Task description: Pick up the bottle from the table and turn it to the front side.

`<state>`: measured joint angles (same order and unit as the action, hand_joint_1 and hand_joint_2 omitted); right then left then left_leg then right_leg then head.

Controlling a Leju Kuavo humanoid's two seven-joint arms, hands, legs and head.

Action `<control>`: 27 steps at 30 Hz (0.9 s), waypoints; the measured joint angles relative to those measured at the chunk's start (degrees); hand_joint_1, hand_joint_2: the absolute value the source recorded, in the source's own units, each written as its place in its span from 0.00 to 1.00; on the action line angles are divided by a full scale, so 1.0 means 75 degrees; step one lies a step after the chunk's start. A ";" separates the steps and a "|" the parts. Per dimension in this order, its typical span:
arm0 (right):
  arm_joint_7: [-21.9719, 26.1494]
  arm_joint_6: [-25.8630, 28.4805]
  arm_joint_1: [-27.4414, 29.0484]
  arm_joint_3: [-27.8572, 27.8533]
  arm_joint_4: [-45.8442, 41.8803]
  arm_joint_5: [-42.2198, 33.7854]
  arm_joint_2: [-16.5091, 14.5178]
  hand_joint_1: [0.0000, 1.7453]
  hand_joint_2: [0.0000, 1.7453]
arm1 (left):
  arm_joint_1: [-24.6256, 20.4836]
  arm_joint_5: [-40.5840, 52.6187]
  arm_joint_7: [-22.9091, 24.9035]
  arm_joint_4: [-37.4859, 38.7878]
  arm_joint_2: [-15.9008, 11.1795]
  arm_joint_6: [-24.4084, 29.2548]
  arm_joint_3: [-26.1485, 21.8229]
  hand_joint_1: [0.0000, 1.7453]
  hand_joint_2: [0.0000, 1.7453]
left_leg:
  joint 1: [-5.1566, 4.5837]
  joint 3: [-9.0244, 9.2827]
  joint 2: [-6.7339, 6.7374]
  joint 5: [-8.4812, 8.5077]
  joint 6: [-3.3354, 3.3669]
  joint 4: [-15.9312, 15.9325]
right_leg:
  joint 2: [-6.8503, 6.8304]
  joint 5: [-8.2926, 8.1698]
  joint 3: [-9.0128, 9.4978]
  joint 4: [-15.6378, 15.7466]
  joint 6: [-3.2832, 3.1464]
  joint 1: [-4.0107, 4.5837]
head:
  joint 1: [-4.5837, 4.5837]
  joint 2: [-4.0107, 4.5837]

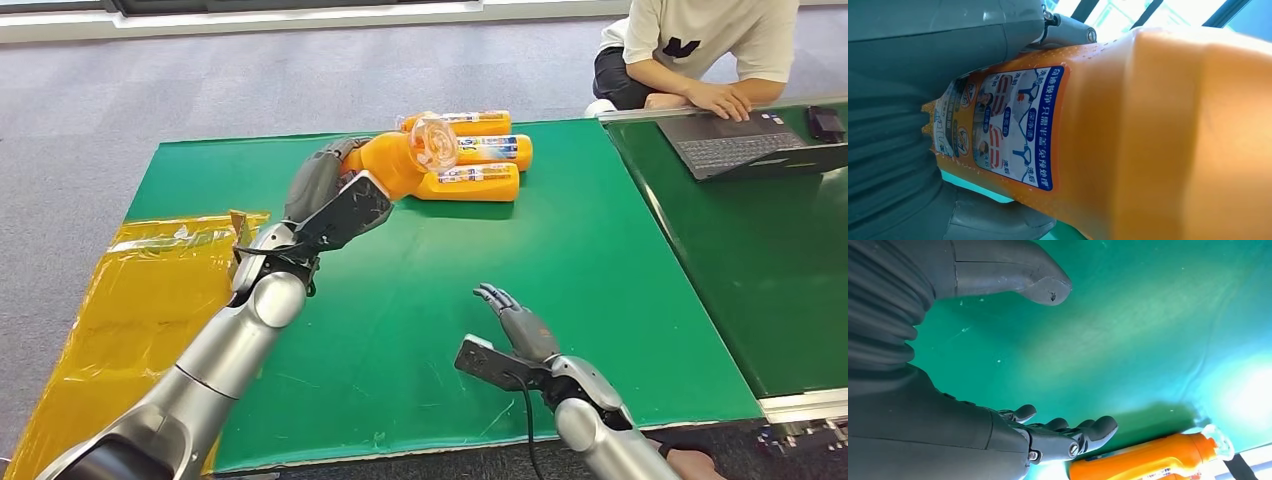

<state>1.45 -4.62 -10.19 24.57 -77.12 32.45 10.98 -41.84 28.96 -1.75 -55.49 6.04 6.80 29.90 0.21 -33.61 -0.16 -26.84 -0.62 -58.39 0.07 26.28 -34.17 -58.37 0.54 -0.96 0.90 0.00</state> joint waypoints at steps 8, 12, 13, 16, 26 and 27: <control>0.0028 0.0345 0.0466 -0.0015 -0.0477 0.0087 0.0234 0.00 1.00 | 0.0280 0.1463 -0.0020 -0.0485 -0.0332 0.0711 0.0044 1.00 1.00 | 0.0000 0.0000 0.0000 0.0000 0.0000 0.0000 | 0.0000 0.0001 -0.0002 0.0001 0.0000 0.0000 | 0.0000 0.0000; 0.0430 0.0869 0.0960 -0.0188 -0.0949 0.0016 0.0302 0.00 1.00 | 0.0492 0.2441 -0.0006 -0.0753 -0.0551 0.1423 0.0093 1.00 1.00 | 0.0000 0.0000 0.0000 -0.0001 0.0000 0.0002 | 0.0000 0.0002 -0.0003 0.0001 0.0001 0.0000 | 0.0000 0.0000; 0.0645 0.1084 0.1147 -0.0285 -0.1144 -0.0083 0.0304 0.00 1.00 | 0.0559 0.2750 -0.0001 -0.0825 -0.0633 0.1664 0.0102 1.00 1.00 | 0.0000 0.0000 0.0000 -0.0002 -0.0001 0.0003 | -0.0001 0.0004 -0.0003 0.0001 0.0001 0.0000 | 0.0000 0.0000; 0.1243 0.1503 0.1667 -0.0640 -0.1736 -0.0479 0.0302 0.00 1.00 | 0.0773 0.3420 -0.0009 -0.1003 -0.0863 0.2185 0.0108 1.00 1.00 | 0.0000 -0.0001 -0.0001 -0.0004 -0.0001 0.0006 | 0.0000 0.0007 -0.0004 0.0001 0.0003 0.0001 | 0.0000 0.0000; 0.3261 0.0503 0.2534 -0.1271 -0.2874 -0.3256 0.0116 0.00 1.00 | 0.1133 0.4188 -0.0196 -0.1181 -0.1152 0.2941 0.0108 1.00 1.00 | 0.0000 0.0000 0.0000 -0.0004 0.0002 0.0006 | 0.0000 0.0007 -0.0002 0.0003 0.0004 -0.0001 | 0.0000 0.0000; 0.3643 0.0064 0.2625 -0.1324 -0.3013 -0.3873 0.0049 0.00 1.00 | 0.1191 0.4328 -0.0227 -0.1183 -0.1167 0.3081 0.0108 1.00 1.00 | 0.0000 0.0000 0.0001 -0.0004 0.0001 0.0006 | 0.0001 0.0007 -0.0002 0.0003 0.0004 0.0000 | 0.0000 0.0000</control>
<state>28.78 -4.14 9.50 14.63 -99.72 3.40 11.35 -32.91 61.42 -3.45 -64.37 -2.71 29.90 30.71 0.21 -33.61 -0.15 -26.87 -0.61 -58.35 0.08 26.33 -34.18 -58.35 0.57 -0.96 0.90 0.00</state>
